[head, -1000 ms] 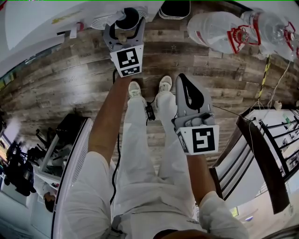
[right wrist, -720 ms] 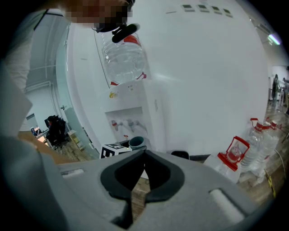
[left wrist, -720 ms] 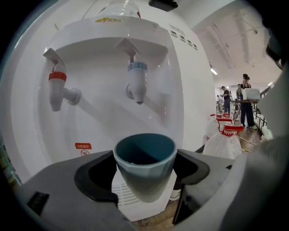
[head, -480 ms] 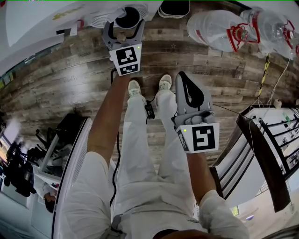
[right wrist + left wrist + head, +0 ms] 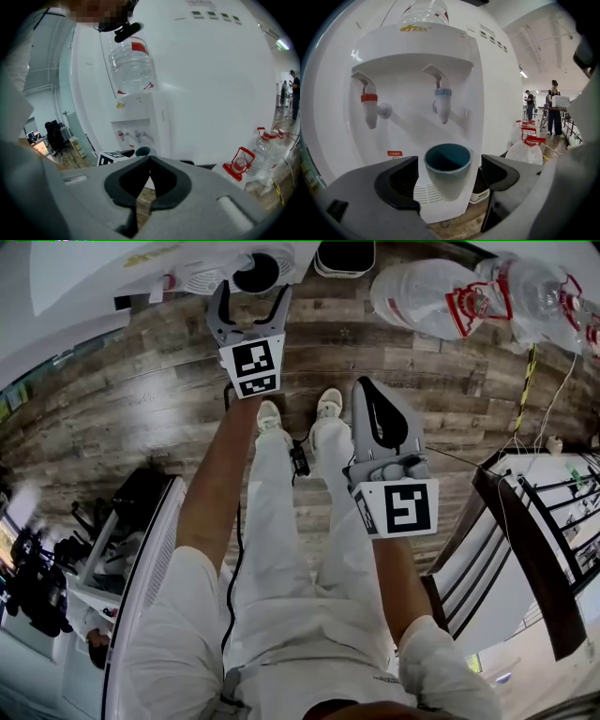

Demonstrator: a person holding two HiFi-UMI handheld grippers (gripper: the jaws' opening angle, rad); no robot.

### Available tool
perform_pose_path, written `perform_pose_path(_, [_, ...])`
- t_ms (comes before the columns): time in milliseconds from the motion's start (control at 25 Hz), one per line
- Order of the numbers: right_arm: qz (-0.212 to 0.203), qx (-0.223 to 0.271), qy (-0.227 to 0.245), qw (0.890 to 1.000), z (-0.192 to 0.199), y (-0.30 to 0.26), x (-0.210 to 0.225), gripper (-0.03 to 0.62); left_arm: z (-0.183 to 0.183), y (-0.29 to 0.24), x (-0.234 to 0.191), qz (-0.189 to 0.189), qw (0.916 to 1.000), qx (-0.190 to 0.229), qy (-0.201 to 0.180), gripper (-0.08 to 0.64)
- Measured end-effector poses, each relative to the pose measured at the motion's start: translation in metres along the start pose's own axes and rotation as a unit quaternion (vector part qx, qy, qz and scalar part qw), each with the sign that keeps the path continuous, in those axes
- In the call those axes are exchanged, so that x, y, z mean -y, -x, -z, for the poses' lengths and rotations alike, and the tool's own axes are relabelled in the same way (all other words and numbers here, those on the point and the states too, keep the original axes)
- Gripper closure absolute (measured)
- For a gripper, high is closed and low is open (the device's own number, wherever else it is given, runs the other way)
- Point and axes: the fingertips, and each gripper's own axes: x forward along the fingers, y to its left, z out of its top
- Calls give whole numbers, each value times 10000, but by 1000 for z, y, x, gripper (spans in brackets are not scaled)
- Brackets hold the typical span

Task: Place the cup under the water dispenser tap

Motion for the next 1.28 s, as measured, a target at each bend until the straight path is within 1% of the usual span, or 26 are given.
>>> perform_pose_path(160, [158, 74, -41, 9998, -13, 17, 6, 594, -17, 26, -1, -32, 10000, -29, 69, 150])
perform_pose_path(360, [292, 159, -14, 9994, -32, 39, 2, 594, -45, 69, -1, 27, 10000, 12, 20, 221])
perform_pose_path(560, [402, 212, -28, 9990, -47, 58, -9, 594, -68, 106, -6, 66, 10000, 19, 58, 249])
perform_pose_path(720, [379, 325, -102, 9987, -60, 70, -24, 594, -91, 136, -12, 39, 9998, 103, 169, 290])
perform_pose_path(840, [322, 450, -70, 9984, -73, 80, -44, 594, -115, 162, -12, 87, 9994, 207, 263, 339])
perform_pose_path(1040, [294, 665, 27, 9973, -109, 109, -77, 594, -167, 216, -6, 347, 9981, 434, 274, 439])
perform_pose_path(1160, [277, 765, 0, 9967, -133, 130, -91, 594, -200, 248, -2, 450, 9974, 513, 244, 482])
perform_pose_path(1280, [267, 843, 9, 9961, -154, 149, -107, 594, -226, 276, -5, 397, 9978, 443, 285, 506])
